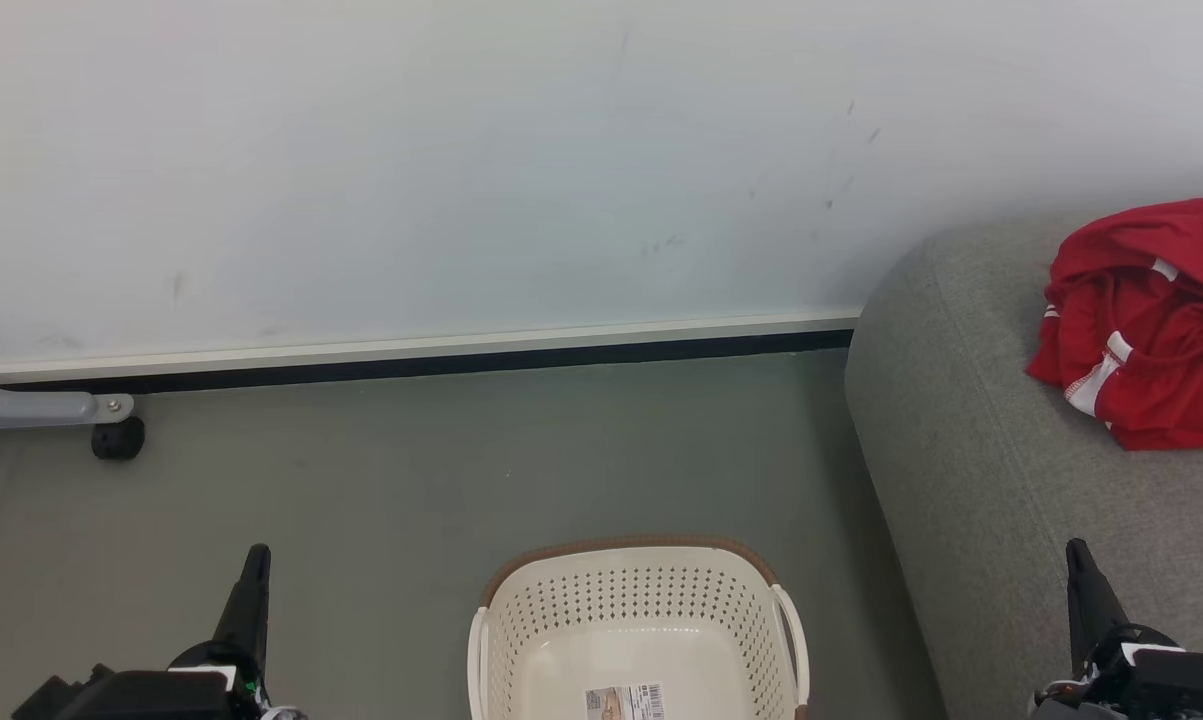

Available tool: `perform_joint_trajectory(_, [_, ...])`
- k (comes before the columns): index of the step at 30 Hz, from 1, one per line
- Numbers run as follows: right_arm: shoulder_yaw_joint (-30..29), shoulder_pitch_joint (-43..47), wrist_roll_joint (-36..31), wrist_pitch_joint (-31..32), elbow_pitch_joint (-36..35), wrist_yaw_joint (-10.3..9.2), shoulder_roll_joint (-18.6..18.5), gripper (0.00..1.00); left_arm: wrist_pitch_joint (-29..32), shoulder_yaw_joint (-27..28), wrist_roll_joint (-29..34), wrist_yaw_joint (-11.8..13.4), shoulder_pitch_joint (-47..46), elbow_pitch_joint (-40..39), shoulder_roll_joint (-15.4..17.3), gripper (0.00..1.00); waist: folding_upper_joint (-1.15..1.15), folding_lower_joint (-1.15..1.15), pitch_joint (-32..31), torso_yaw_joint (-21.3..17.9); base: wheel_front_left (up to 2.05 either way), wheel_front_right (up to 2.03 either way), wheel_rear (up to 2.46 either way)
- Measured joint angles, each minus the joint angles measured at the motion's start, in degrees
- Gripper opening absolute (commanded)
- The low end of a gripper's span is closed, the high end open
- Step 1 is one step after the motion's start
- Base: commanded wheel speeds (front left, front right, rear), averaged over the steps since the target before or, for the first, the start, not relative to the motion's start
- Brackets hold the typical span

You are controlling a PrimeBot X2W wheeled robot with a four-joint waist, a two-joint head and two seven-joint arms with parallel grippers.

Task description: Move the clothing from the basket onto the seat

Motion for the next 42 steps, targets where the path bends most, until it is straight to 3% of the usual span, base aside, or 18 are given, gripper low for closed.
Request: perform_joint_trajectory(42, [0.01, 0.00, 0.00, 0.00, 0.00, 0.00, 0.00, 0.00, 0.00, 0.00, 0.00, 0.00, 0.00, 0.04, 0.00, 0.00, 0.00, 0.00, 0.00, 0.00, 0.00, 0.00, 0.00])
